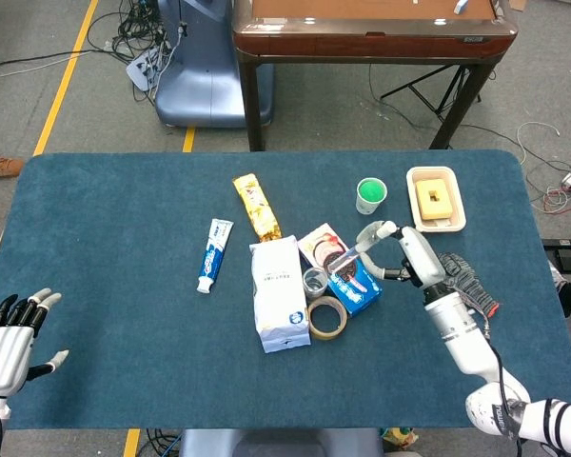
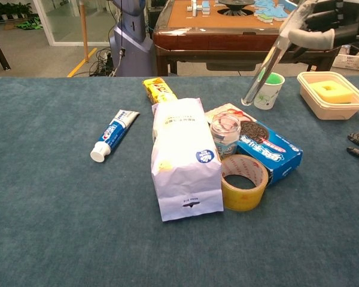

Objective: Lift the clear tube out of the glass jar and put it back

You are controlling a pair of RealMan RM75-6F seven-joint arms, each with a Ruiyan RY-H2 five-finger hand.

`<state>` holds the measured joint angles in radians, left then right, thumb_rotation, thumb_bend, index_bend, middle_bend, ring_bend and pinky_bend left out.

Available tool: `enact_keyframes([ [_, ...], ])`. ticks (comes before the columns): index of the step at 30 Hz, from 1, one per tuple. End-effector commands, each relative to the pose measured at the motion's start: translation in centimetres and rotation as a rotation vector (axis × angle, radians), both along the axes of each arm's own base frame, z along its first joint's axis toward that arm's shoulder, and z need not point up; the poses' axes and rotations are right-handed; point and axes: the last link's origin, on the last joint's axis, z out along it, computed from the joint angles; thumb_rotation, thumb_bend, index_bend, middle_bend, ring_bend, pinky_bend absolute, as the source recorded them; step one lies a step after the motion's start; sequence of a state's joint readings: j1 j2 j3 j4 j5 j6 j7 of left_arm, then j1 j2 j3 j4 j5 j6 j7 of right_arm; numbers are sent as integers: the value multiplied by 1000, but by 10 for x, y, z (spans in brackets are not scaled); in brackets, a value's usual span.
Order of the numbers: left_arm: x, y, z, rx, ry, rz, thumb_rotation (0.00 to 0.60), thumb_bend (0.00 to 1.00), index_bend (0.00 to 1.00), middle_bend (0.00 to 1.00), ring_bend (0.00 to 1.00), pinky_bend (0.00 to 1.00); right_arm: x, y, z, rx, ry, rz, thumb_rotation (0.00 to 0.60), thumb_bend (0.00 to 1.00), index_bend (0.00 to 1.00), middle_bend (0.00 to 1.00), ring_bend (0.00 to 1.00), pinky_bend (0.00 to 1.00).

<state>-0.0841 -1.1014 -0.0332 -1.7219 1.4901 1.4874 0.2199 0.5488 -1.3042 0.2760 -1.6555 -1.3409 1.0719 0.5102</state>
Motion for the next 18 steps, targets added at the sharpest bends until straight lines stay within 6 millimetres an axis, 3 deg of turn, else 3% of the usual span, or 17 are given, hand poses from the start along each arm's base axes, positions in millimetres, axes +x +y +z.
enact_keyframes([
  [1, -1, 0, 0, 0, -1, 3, 600, 173, 169, 122, 161, 57, 6, -1, -6, 13, -1, 9, 600, 542, 609, 491, 373, 343],
  [10, -5, -2, 1, 6, -4, 11, 600, 173, 169, 122, 161, 57, 18, -6, -26, 28, 7, 35, 600, 542, 609, 491, 373, 343],
  [18, -10, -4, 2, 10, -6, 22, 600, 173, 169, 122, 161, 57, 15, -8, -41, 61, 55, 22, 600, 542, 609, 491, 373, 343],
])
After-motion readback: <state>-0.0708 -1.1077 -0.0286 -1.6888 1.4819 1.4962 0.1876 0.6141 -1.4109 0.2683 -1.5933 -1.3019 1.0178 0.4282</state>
